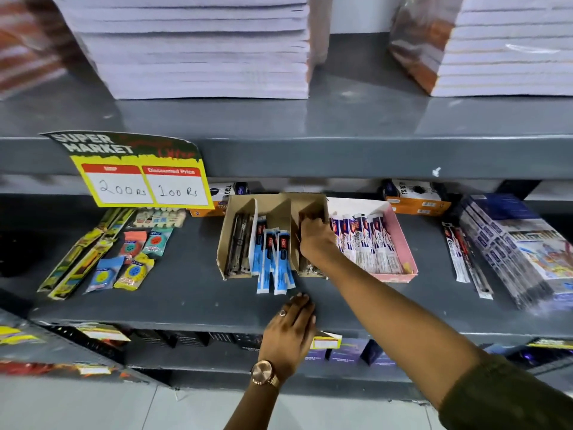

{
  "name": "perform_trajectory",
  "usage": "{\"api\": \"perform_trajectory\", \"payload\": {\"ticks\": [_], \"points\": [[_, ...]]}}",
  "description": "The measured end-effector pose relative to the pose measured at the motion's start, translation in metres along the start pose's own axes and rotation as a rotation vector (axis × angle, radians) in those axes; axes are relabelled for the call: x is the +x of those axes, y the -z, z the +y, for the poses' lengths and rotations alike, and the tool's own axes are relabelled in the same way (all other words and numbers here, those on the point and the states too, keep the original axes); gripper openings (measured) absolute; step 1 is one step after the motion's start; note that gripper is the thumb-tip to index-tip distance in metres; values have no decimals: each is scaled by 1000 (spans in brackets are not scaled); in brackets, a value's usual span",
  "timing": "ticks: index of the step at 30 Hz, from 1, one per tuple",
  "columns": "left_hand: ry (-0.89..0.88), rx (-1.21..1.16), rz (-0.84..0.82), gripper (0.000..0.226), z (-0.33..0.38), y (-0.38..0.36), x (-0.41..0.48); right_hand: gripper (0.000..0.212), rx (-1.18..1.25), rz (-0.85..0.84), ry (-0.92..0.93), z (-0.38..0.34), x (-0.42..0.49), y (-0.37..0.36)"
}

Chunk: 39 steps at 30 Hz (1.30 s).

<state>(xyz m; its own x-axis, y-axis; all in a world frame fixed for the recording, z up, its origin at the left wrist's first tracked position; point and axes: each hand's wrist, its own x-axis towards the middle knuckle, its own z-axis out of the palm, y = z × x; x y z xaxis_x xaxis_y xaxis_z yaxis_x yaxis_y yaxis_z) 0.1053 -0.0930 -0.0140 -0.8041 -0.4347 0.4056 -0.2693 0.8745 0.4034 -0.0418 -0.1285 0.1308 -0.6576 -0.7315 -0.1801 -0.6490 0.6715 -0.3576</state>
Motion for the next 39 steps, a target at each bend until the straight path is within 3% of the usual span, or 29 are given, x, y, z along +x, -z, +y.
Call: {"api": "perform_trajectory", "payload": {"ticks": [5, 11, 17, 19, 22, 25, 29, 34, 39], "points": [[58, -39, 8, 36, 6, 3, 1, 29, 48, 40, 10, 15, -12, 9], [-12, 52, -98, 44, 27, -13, 7, 20, 299, 257, 66, 79, -53, 27], [-205, 42, -148, 46, 75, -32, 36, 20, 202, 513, -161, 172, -73, 60], [-213, 41, -167, 45, 85, -36, 46, 23, 160, 494, -297, 205, -64, 62], [-185, 66, -228, 55, 96, -39, 57, 35, 45, 333, -455, 243, -52, 55], [-162, 63, -248, 59, 97, -41, 56, 38, -84, 184, -465, 257, -46, 43], [-151, 55, -228, 59, 95, -46, 56, 30, -126, 254, -402, 260, -47, 24], [-159, 58, -208, 60, 93, -48, 56, 26, 12, 235, -392, 252, -53, 19], [-154, 118, -215, 63, 93, -50, 56, 37, 295, 212, -511, 258, -41, 31]]}}
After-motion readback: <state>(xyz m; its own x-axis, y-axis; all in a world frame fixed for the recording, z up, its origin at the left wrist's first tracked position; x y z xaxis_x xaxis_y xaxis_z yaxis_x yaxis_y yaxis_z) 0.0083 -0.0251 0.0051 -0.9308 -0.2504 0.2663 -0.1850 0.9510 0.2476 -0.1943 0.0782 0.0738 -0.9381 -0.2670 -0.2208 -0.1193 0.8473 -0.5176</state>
